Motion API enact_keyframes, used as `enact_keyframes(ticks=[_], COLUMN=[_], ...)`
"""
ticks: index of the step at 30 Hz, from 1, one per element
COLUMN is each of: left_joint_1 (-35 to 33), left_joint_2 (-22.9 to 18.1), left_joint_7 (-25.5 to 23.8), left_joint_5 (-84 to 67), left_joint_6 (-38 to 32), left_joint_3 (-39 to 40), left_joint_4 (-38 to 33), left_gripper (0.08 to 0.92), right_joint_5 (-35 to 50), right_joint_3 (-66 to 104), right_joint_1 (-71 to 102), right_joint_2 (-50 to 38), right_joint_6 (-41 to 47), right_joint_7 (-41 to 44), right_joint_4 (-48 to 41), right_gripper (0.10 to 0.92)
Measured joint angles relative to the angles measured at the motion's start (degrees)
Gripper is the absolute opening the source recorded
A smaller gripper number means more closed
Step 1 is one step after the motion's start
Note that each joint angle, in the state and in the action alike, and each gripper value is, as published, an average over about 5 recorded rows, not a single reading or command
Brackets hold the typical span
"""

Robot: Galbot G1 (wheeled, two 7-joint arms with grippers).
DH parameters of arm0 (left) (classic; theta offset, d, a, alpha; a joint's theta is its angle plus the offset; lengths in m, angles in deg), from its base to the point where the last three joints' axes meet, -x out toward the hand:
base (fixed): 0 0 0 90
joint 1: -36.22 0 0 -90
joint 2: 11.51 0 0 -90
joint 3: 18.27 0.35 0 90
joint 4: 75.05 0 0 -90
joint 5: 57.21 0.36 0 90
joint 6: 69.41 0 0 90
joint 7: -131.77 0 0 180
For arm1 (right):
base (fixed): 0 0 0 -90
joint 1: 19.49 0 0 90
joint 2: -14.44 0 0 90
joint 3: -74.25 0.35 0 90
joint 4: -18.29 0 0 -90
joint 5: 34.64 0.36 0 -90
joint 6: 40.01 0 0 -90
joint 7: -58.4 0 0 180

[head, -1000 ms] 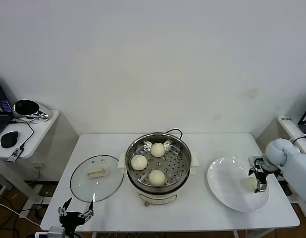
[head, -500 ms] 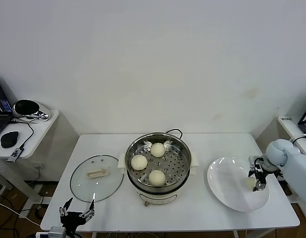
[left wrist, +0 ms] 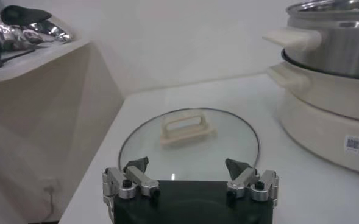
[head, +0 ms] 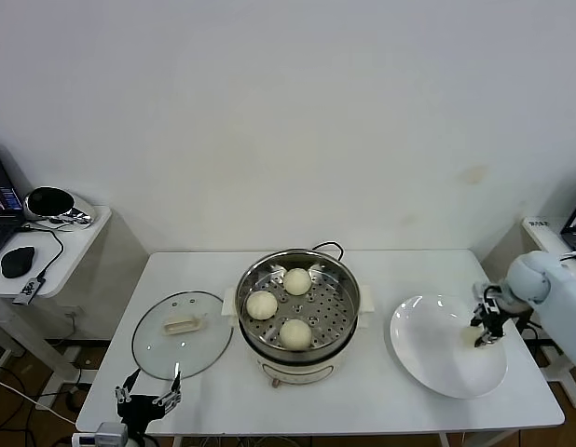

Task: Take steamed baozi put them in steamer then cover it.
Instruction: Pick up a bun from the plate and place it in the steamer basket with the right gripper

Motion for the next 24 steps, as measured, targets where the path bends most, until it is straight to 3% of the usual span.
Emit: enact_keyframes(ticks=[10, 24], left_joint_1=[0.22, 0.15], left_joint_2=[0.75, 0.98], left_joint_7=[0.49, 0.77], left_joint_5=[1.20, 0.48], left_joint_6=[-0.85, -1.28], left_joint_3=[-0.40, -1.15], left_joint_4=[-0.93, -3.31], left_gripper=[0.823, 0.823], right_joint_5=[10.94, 27.09], right_joint_3=[-14.90, -34.46], right_joint_1=[-17.79, -40.23], right_joint_2=[1.31, 13.86], right_joint_6=[3.90, 10.20], right_joint_7=[1.96, 2.50], right_joint_4=[6.15, 7.88], right_gripper=[0.463, 0.467])
